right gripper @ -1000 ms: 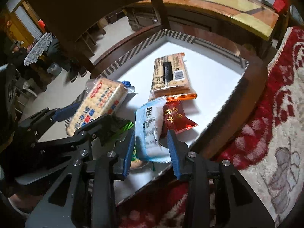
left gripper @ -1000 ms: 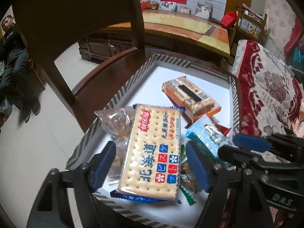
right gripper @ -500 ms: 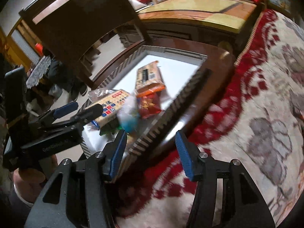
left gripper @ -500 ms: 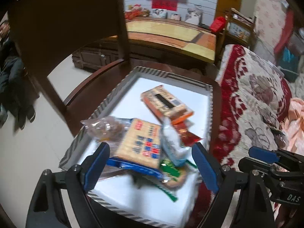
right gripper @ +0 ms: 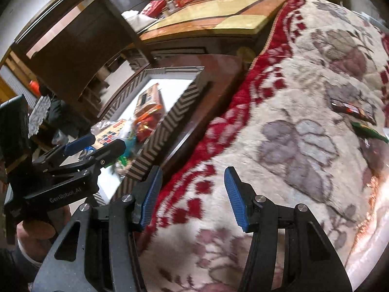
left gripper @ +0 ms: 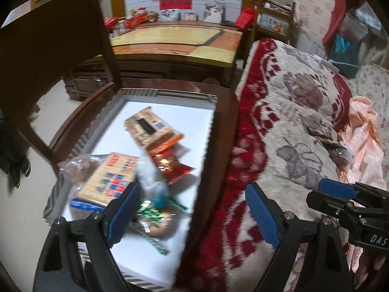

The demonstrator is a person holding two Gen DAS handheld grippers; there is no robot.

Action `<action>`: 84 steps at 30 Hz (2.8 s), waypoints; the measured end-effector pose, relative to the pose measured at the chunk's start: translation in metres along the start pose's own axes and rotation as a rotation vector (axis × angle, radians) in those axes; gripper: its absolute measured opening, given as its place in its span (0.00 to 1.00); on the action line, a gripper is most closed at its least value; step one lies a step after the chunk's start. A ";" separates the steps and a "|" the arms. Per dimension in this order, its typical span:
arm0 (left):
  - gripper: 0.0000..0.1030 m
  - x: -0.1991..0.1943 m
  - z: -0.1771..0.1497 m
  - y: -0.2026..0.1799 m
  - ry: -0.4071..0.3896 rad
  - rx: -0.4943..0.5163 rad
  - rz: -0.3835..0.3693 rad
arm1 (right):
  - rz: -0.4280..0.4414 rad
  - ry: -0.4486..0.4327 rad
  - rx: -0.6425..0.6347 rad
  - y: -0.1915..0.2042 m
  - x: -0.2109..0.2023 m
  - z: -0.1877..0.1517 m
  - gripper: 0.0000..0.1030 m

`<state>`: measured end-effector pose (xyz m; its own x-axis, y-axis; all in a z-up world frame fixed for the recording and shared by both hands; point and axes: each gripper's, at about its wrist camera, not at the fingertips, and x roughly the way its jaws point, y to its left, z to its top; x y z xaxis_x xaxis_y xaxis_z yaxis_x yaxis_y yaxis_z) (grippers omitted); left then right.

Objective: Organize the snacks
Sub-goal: 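Move both grippers back toward the snacks on the blanket, then grasp the brown chocolate bar with the left gripper while the right grasps the green pack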

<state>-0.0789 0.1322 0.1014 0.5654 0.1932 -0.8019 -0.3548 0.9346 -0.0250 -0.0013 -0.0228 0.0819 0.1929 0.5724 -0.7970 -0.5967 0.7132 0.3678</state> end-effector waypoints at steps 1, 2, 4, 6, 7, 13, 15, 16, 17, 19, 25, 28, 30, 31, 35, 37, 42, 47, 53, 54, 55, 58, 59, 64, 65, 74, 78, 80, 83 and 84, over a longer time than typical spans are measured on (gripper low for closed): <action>0.87 0.001 0.000 -0.005 0.002 0.009 -0.008 | -0.009 -0.004 0.012 -0.006 -0.003 -0.002 0.51; 0.87 0.002 0.001 -0.010 0.005 0.016 -0.015 | -0.016 -0.007 0.024 -0.012 -0.006 -0.004 0.51; 0.87 0.005 0.002 -0.020 0.013 0.028 -0.033 | -0.030 -0.012 0.050 -0.026 -0.012 -0.009 0.51; 0.87 0.009 0.003 -0.031 0.023 0.039 -0.054 | -0.053 -0.012 0.075 -0.042 -0.017 -0.015 0.51; 0.87 0.010 0.003 -0.035 0.026 0.047 -0.059 | -0.062 -0.012 0.085 -0.048 -0.018 -0.017 0.51; 0.87 0.022 0.006 -0.068 0.057 0.099 -0.100 | -0.110 -0.022 0.170 -0.092 -0.032 -0.032 0.51; 0.87 0.027 0.008 -0.076 0.066 0.111 -0.108 | -0.126 -0.023 0.199 -0.106 -0.036 -0.037 0.52; 0.87 0.028 0.009 -0.081 0.070 0.115 -0.112 | -0.131 -0.024 0.210 -0.111 -0.037 -0.038 0.51; 0.87 0.030 0.011 -0.086 0.074 0.118 -0.117 | -0.138 -0.026 0.223 -0.118 -0.040 -0.039 0.51; 0.87 0.035 0.014 -0.096 0.086 0.128 -0.136 | -0.147 -0.034 0.244 -0.128 -0.044 -0.041 0.51; 0.87 0.052 0.034 -0.132 0.093 0.211 -0.206 | -0.150 -0.051 0.296 -0.153 -0.053 -0.048 0.52; 0.87 0.070 0.055 -0.158 0.123 0.262 -0.279 | -0.151 -0.043 0.316 -0.162 -0.053 -0.050 0.52; 0.87 0.082 0.070 -0.178 0.133 0.298 -0.302 | -0.148 -0.045 0.316 -0.166 -0.053 -0.051 0.52; 0.87 0.089 0.080 -0.190 0.128 0.319 -0.319 | -0.146 -0.046 0.318 -0.167 -0.053 -0.051 0.52; 0.87 0.115 0.105 -0.236 0.140 0.434 -0.363 | -0.130 -0.057 0.337 -0.177 -0.053 -0.053 0.51; 0.87 0.130 0.112 -0.255 0.148 0.487 -0.378 | -0.122 -0.056 0.352 -0.182 -0.052 -0.054 0.52; 0.87 0.166 0.116 -0.310 0.200 0.652 -0.372 | -0.082 -0.057 0.377 -0.191 -0.049 -0.058 0.51; 0.87 0.193 0.108 -0.338 0.252 0.751 -0.355 | -0.064 -0.047 0.392 -0.196 -0.044 -0.057 0.52; 0.52 0.203 0.104 -0.338 0.235 0.754 -0.317 | -0.091 -0.063 0.379 -0.195 -0.048 -0.052 0.52; 0.46 0.200 0.103 -0.335 0.220 0.762 -0.327 | -0.099 -0.070 0.377 -0.195 -0.050 -0.050 0.52; 0.43 0.197 0.102 -0.329 0.218 0.751 -0.335 | -0.107 -0.079 0.376 -0.195 -0.052 -0.047 0.51; 0.31 0.193 0.107 -0.307 0.234 0.673 -0.344 | -0.123 -0.117 0.381 -0.198 -0.060 -0.031 0.52; 0.29 0.191 0.107 -0.300 0.237 0.657 -0.344 | -0.129 -0.134 0.381 -0.199 -0.063 -0.023 0.51; 0.23 0.174 0.096 -0.264 0.240 0.616 -0.311 | -0.153 -0.147 0.408 -0.217 -0.056 0.017 0.51; 0.22 0.169 0.094 -0.253 0.242 0.593 -0.315 | -0.149 -0.143 0.425 -0.223 -0.053 0.024 0.51; 0.18 0.141 0.086 -0.177 0.236 0.434 -0.253 | -0.222 0.118 0.457 -0.266 0.024 0.077 0.60; 0.26 0.137 0.093 -0.168 0.226 0.408 -0.227 | -0.246 0.102 0.373 -0.251 0.036 0.094 0.60; 0.41 0.136 0.100 -0.164 0.217 0.380 -0.237 | -0.239 0.064 0.382 -0.250 0.029 0.094 0.60; 0.70 0.139 0.110 -0.165 0.189 0.351 -0.227 | -0.216 0.036 0.428 -0.257 0.015 0.088 0.60; 0.70 0.140 0.112 -0.165 0.194 0.343 -0.242 | -0.229 0.034 0.404 -0.257 0.010 0.089 0.60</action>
<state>0.1424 0.0388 0.0599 0.4398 -0.0719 -0.8952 0.0558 0.9971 -0.0526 0.2234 -0.1646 0.0219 0.2544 0.3728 -0.8924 -0.1896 0.9241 0.3319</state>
